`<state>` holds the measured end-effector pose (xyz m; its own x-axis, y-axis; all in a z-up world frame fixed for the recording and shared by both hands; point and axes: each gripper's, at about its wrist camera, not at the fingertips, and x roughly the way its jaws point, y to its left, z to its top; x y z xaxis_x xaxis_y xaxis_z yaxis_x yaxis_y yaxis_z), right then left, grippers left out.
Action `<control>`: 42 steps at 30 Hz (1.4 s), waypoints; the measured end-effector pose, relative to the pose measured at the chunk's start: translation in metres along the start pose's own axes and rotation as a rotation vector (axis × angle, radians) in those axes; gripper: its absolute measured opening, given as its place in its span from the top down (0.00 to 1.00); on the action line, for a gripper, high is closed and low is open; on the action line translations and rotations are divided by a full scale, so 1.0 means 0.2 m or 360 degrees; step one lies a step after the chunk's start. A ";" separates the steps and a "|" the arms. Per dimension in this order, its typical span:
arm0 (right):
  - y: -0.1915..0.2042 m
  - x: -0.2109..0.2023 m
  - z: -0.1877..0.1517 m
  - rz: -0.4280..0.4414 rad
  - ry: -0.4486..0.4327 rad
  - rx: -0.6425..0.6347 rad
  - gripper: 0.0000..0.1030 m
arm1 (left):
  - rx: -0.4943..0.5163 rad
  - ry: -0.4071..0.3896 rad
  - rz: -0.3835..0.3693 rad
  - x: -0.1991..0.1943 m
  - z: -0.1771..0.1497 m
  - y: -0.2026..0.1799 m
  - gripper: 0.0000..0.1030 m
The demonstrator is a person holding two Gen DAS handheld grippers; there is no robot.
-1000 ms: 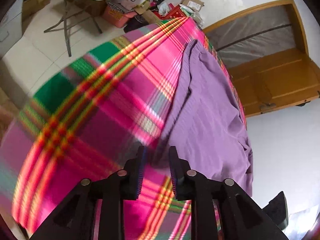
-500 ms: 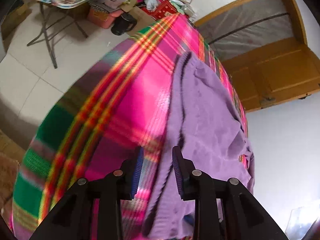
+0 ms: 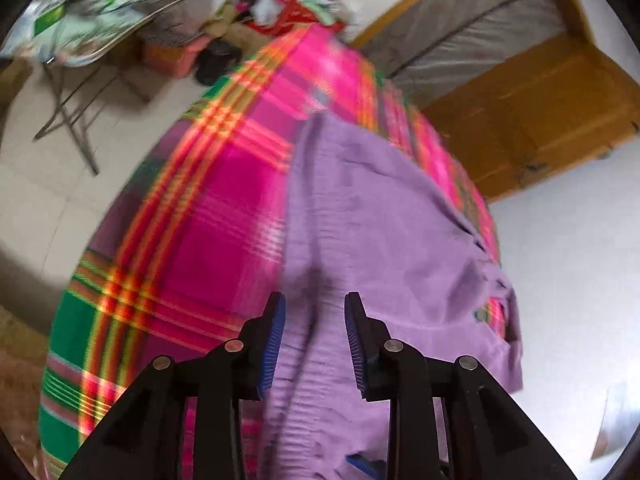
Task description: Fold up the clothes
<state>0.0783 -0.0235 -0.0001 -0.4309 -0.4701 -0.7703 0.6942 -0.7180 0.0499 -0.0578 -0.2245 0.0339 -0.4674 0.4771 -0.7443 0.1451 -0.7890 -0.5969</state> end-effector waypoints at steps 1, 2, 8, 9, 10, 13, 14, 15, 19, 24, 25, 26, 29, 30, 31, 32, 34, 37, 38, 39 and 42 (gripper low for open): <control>0.00 0.00 0.00 0.0000 0.0000 0.0000 0.73 | 0.0034 0.0023 0.0000 0.01 -0.01 -0.02 0.70; -0.01 0.00 0.00 0.0001 0.0000 0.0002 0.73 | 0.0054 0.0051 0.0023 0.03 -0.01 -0.04 0.70; -0.02 0.01 0.00 0.0015 -0.0002 0.0017 0.73 | 0.0004 0.0119 0.0055 0.11 -0.01 -0.01 0.70; -0.02 0.01 0.00 0.0016 -0.0002 0.0017 0.73 | 0.0008 0.0134 0.0035 0.12 -0.02 -0.01 0.70; -0.02 0.01 0.00 0.0017 -0.0002 0.0018 0.73 | 0.0011 0.0149 0.0015 0.12 -0.02 -0.01 0.70; -0.03 0.01 0.01 0.0020 -0.0002 0.0021 0.73 | 0.0039 0.0162 -0.0006 0.14 -0.03 -0.03 0.70; -0.03 0.01 0.01 0.0019 -0.0002 0.0020 0.73 | 0.0034 0.0169 -0.0025 0.14 -0.03 -0.03 0.70; -0.03 0.01 0.00 0.0018 -0.0002 0.0019 0.73 | -0.0001 0.0187 -0.0075 0.16 -0.03 -0.03 0.70; -0.03 0.01 0.00 0.0018 -0.0001 0.0017 0.73 | -0.0146 0.0217 -0.0222 0.21 0.00 0.02 0.70; -0.02 0.00 0.00 0.0011 0.0000 0.0011 0.73 | -0.0277 0.0183 -0.0272 0.24 0.04 0.08 0.70; -0.02 0.00 0.00 0.0006 0.0000 0.0007 0.73 | -0.0257 0.0177 -0.0262 0.24 0.04 0.07 0.70; -0.02 0.00 0.00 -0.0001 0.0000 0.0006 0.74 | -0.0236 0.0172 -0.0253 0.23 0.03 0.06 0.70; -0.01 0.00 0.00 -0.0051 0.0000 0.0027 0.90 | -0.0191 0.0133 -0.0202 0.20 0.02 0.05 0.92; -0.02 0.00 0.00 -0.0043 -0.0001 0.0042 0.93 | -0.0177 0.0118 -0.0183 0.19 0.02 0.06 0.95; -0.02 0.00 0.00 -0.0035 -0.0002 0.0056 0.93 | -0.0163 0.0104 -0.0164 0.18 0.02 0.06 0.96; -0.02 0.00 0.00 -0.0022 -0.0004 0.0072 0.96 | -0.0149 0.0089 -0.0145 0.16 0.01 0.06 0.96; -0.03 -0.01 0.00 0.0019 -0.0009 0.0105 0.97 | -0.0148 0.0051 -0.0126 0.12 0.01 0.08 0.96; 0.00 -0.01 0.01 0.0042 -0.0028 0.0086 0.97 | -0.0164 -0.0006 -0.0111 0.05 0.02 0.12 0.96; 0.01 -0.02 0.01 0.0053 -0.0039 0.0087 0.97 | -0.0166 -0.0015 -0.0108 0.04 0.02 0.13 0.96; 0.02 -0.02 0.01 0.0063 -0.0048 0.0086 0.97 | -0.0168 -0.0023 -0.0104 0.03 0.02 0.14 0.96; 0.03 -0.01 0.00 0.0082 -0.0035 0.0081 0.97 | -0.0198 -0.0025 -0.0080 0.04 0.02 0.20 0.96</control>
<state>0.0830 -0.0269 0.0027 -0.4080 -0.5179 -0.7519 0.6860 -0.7173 0.1218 -0.0594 -0.2529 0.0051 -0.4903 0.5081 -0.7081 0.2276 -0.7096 -0.6668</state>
